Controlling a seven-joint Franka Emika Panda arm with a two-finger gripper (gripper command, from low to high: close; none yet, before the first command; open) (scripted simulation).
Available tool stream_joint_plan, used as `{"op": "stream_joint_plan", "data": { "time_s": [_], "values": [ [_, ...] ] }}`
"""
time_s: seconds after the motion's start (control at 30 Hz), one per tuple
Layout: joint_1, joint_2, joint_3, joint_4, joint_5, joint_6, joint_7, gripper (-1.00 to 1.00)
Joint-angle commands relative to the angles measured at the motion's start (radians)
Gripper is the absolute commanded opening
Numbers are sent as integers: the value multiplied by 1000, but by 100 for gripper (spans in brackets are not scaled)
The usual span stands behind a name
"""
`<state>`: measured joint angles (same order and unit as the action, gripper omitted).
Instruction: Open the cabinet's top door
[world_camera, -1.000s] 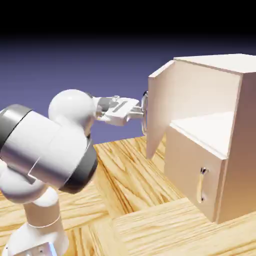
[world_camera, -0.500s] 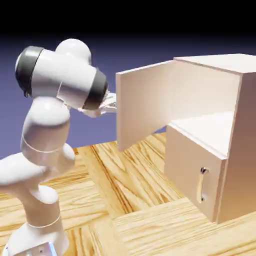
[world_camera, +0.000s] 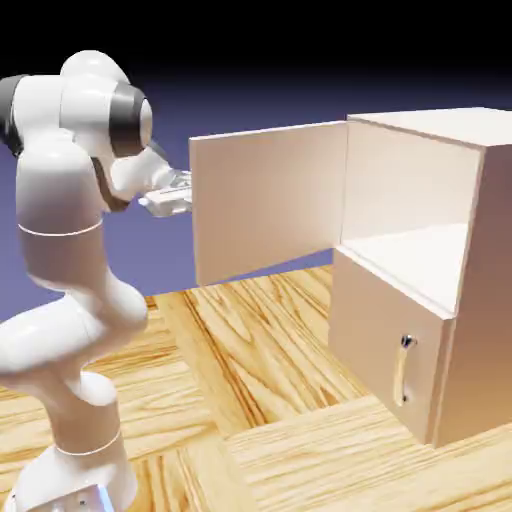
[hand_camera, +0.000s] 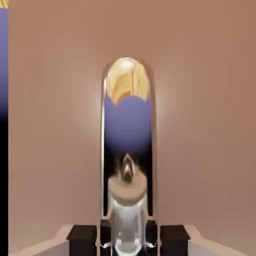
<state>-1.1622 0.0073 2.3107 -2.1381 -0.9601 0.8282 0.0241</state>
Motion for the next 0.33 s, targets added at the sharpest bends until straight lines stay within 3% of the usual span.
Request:
{"op": "stream_joint_plan", "data": {
  "time_s": [0.0, 0.27, 0.3],
  "values": [
    [-13, -36, -7, 28, 21, 3, -10, -100],
    [-90, -302, -13, 260, 172, -15, -100, -100],
    [-90, -302, -13, 260, 172, -15, -100, 100]
  ]
}}
